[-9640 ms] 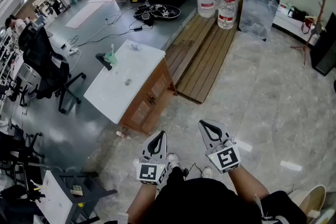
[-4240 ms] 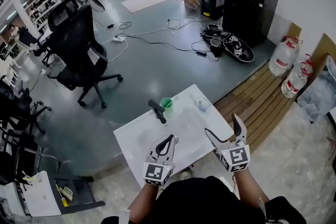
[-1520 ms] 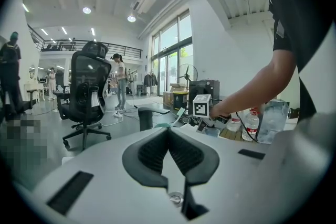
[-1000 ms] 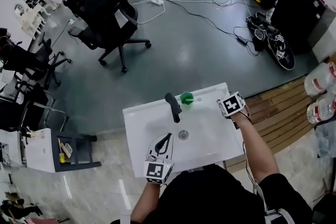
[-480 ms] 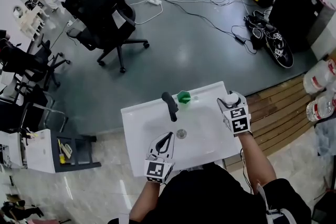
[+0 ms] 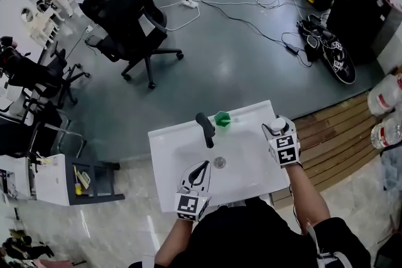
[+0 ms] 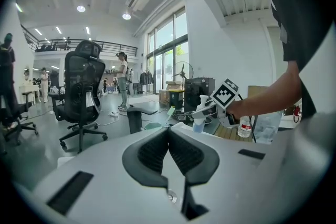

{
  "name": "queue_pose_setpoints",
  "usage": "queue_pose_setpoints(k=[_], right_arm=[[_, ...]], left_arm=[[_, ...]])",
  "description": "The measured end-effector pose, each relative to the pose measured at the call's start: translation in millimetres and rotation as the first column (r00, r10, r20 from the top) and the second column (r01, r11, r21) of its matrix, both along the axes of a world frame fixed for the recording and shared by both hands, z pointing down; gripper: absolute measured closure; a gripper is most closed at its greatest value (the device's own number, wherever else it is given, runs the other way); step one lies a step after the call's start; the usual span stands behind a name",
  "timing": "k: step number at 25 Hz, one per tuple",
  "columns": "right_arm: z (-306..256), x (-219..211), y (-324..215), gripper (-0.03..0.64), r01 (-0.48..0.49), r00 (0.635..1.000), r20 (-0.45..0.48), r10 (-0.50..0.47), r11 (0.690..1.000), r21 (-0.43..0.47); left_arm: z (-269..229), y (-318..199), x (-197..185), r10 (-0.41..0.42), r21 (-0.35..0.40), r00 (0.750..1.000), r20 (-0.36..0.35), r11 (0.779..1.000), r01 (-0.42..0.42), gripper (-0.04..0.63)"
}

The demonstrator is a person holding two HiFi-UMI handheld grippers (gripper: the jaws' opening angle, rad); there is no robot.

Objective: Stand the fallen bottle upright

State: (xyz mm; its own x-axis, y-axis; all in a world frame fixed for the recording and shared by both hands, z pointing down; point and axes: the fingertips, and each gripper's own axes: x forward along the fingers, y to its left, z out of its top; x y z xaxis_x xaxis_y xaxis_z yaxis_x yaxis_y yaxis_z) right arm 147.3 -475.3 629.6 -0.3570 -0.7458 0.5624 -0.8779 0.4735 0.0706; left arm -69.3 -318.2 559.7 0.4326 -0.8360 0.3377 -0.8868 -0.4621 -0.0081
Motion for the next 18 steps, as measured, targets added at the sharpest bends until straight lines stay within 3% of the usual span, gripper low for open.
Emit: queue_pose_setpoints(k=[9,18], right_arm=[[33,1,-3,0.344,0.004,1.000,0.007,-0.004,0.998,-0.058],[37,-5,-7,0.333,0.004,1.000,0.026,-0.004,1.000,0.001]], left_arm=[[6,-2,5,-0.001,0.000,1.000,0.005,1.000,0.001,0.578],[12,-5,4,-0.008,-0.022,1.000,-0.018,1.000,0.008,0.578]])
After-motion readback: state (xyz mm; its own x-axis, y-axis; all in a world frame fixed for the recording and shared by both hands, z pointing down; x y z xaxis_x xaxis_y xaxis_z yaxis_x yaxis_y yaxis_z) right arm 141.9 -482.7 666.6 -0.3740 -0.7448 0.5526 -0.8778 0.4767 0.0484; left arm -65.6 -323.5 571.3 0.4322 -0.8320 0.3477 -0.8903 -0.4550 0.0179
